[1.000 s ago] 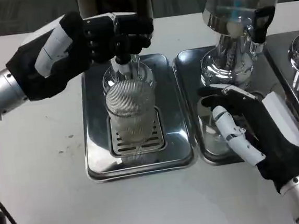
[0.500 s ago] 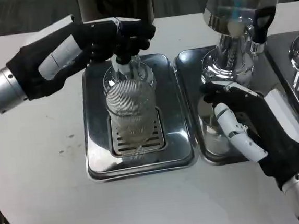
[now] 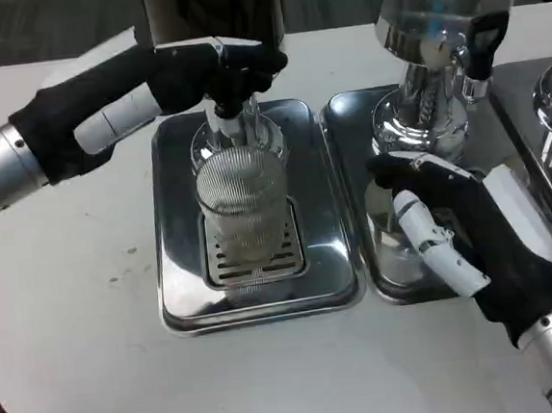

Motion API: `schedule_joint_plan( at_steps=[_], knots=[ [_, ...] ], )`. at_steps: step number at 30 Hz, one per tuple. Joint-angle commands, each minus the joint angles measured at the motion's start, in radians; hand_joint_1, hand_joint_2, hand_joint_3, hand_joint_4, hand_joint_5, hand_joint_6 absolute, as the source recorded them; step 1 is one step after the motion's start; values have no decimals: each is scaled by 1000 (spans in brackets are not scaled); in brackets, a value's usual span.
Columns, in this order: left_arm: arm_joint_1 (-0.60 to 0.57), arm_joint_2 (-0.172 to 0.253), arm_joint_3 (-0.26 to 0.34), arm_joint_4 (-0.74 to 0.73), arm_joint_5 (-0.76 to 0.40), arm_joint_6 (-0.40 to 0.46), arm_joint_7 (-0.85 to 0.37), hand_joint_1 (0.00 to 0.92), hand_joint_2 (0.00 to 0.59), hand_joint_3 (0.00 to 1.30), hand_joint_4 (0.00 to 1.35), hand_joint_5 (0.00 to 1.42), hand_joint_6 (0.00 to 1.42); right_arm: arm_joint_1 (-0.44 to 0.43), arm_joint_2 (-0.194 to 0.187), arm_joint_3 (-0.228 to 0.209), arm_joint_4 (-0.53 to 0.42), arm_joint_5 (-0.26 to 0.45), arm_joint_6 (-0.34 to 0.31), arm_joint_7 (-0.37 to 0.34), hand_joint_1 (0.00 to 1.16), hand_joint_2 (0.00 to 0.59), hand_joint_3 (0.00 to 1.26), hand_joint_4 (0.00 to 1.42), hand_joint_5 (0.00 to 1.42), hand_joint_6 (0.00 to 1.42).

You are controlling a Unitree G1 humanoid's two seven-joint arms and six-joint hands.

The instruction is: Grasp the cup under the faucet to collect the drink, then remove the cup.

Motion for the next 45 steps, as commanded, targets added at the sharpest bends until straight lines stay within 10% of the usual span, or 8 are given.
schedule_joint_plan(
  at_steps=[1,45],
  knots=[
    [37,9,-26,-2,37,-22,-4,0,32,246,148,168,169,-21,-3,2,3,8,20,19,110,470,262,246,262,228],
    [80,72,-135,-42,150,-255,187,0,40,229,135,153,183,-171,-47,69,81,30,146,169,492,277,0,0,0,22]
  ],
)
